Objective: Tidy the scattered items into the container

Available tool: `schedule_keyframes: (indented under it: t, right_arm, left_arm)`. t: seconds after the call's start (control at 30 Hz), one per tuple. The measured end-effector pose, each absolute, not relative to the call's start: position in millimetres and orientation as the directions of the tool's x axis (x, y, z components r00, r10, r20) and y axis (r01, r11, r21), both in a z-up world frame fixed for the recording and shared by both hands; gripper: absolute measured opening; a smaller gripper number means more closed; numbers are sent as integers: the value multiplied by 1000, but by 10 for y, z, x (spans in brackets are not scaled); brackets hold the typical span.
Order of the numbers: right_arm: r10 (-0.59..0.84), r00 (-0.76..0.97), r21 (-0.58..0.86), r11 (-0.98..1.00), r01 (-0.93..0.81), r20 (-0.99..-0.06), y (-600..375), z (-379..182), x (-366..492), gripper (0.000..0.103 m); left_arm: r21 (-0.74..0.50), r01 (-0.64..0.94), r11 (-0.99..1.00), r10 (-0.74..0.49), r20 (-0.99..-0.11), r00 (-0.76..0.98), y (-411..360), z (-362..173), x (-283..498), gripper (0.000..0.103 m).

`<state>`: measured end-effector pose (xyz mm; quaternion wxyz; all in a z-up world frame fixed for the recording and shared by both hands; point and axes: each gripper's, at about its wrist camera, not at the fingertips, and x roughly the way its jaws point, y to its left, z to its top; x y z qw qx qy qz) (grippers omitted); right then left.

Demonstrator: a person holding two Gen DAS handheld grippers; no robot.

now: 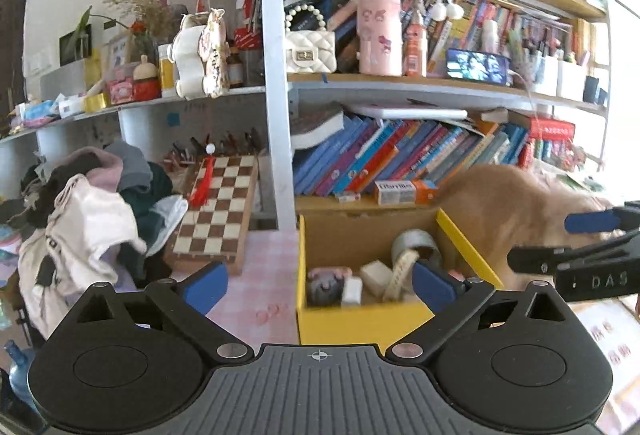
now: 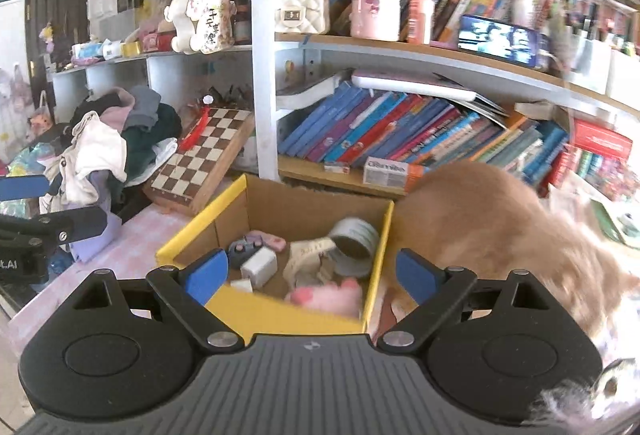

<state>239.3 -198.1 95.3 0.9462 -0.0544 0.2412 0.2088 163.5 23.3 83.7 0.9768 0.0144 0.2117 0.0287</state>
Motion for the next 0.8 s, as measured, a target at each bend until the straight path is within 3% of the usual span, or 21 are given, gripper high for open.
schedule_keyframes:
  t: [0.43,0.8]
  right_arm:
    - [282,844,-42,941,-336,-456,-2060,603,1235,95]
    - [243,796,0,956,-293,-554,-2035,142,820,96]
  left_arm:
    - [3,-85,996,77,-464,882,127,462,809,101]
    - [45,-103,994,112,-520,847,18,89,520,101]
